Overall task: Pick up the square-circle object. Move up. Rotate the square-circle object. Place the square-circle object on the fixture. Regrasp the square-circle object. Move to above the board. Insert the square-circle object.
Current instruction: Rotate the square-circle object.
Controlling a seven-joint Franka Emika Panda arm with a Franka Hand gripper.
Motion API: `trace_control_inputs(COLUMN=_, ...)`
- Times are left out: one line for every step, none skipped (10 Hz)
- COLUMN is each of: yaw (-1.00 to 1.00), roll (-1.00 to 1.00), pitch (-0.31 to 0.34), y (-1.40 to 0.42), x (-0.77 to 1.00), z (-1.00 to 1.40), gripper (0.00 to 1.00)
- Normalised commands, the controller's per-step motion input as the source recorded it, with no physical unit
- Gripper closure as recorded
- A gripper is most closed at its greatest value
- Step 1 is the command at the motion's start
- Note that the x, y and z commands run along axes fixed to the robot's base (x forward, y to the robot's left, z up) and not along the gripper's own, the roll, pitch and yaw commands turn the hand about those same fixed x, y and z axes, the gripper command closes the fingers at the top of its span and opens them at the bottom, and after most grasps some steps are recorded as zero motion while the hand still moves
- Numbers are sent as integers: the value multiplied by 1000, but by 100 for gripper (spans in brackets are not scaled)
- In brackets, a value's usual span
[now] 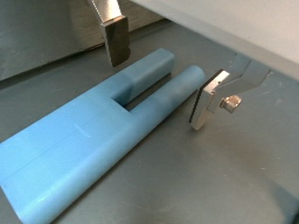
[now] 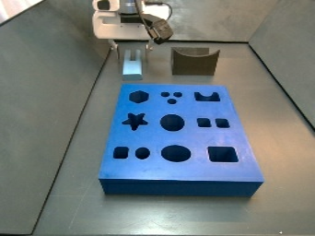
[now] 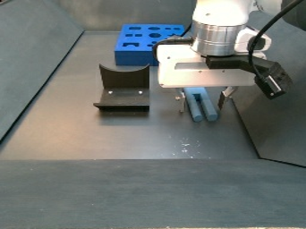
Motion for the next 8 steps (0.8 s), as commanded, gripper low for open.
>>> trace_control_inputs(yaw=-3, roll=2, pitch=19, y=0, x=-11, z=1000, gripper=0)
trace_control_inputs(yaw=-7, roll=8, pitch=35, y=1, x=-16, z=1000, gripper=0)
trace_control_inputs(yaw=-19, roll=25, pitch=65, y=6, x=-11, z=1000, gripper=0)
trace_control_inputs(yaw=-26, roll=42, pitch=79, y=6, x=-14, z=1000, gripper=0)
trace_control_inputs(yaw=-30, roll=69, pitch=85, y=7, x=-20, z=1000, gripper=0)
trace_control_inputs(yaw=-30, roll=81, pitch=86, y=7, x=-23, z=1000, gripper=0)
trace_control_inputs(yaw=-20, roll=98, pitch=88, y=3, x=-29, z=1000, gripper=0)
trace_control_inputs(yaw=-8, roll=108, pitch=88, y=0, x=-34, z=915, gripper=0)
